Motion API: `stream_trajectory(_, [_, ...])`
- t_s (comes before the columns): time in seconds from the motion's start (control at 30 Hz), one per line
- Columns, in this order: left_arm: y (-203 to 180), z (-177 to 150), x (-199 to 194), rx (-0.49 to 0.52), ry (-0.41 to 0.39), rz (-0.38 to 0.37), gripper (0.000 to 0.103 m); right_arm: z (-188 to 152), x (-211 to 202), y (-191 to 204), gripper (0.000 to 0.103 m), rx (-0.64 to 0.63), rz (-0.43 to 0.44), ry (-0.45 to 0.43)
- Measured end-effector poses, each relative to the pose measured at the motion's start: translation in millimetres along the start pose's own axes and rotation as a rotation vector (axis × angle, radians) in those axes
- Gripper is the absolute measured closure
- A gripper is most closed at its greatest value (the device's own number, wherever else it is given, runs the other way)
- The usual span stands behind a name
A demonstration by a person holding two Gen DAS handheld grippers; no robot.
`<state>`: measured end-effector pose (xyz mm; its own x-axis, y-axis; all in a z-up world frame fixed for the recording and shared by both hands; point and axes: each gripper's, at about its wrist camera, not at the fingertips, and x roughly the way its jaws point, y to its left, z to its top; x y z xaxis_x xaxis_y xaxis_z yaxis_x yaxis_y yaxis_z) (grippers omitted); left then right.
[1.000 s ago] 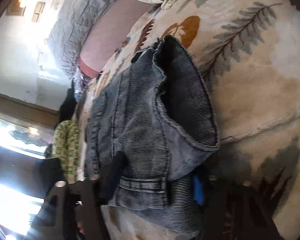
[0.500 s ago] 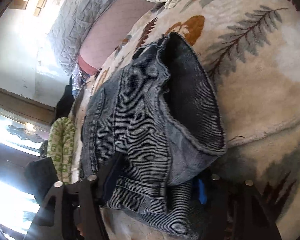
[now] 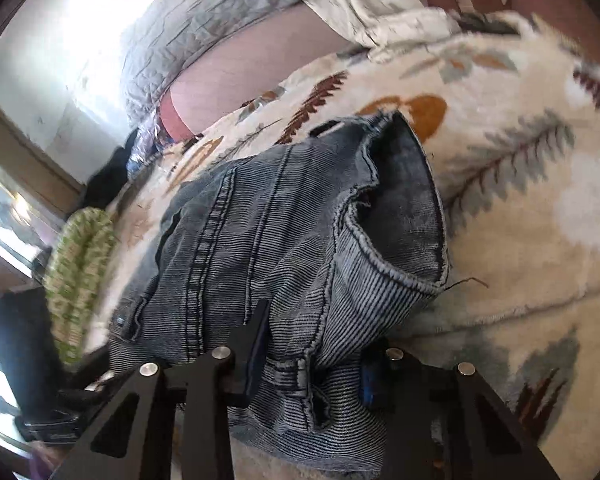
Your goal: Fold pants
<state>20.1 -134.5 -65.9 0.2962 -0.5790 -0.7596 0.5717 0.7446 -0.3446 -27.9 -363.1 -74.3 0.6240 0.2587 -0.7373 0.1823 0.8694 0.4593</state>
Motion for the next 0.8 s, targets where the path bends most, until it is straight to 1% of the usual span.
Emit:
stream_trajectory(0.03, [-1,0,-1,0.007,-0.003,0.009,0.029,-1,-2,6,0.067,-0.033,-0.027,-0.011])
stream_trajectory(0.1, [-2,-1,-5,0.020,-0.013,0.025,0.036,-2,-3,19,0.067,-0.094,-0.080,-0.030])
stream_trajectory(0.2, [-3,-1,-11,0.032,-0.031,0.042,0.043,-1,-4,24,0.068,-0.109,-0.090,-0.038])
stream_trajectory(0.3, [-4,-1,-16,0.043,-0.045,0.059,0.047,0,-8,33,0.070,-0.146,-0.102,-0.063])
stream_trajectory(0.4, [-3,0,-25,0.050,-0.071,0.085,0.049,-1,-10,41,0.070,-0.173,-0.097,-0.076])
stream_trajectory(0.53, [3,2,-40,0.030,-0.105,0.096,0.049,-1,-11,56,0.071,-0.200,-0.082,-0.104])
stream_trajectory(0.67, [10,5,-60,0.009,-0.153,0.111,0.050,2,-15,76,0.071,-0.224,-0.056,-0.142])
stream_trajectory(0.8, [18,5,-79,-0.001,-0.201,0.146,0.050,1,-17,102,0.071,-0.267,-0.046,-0.187])
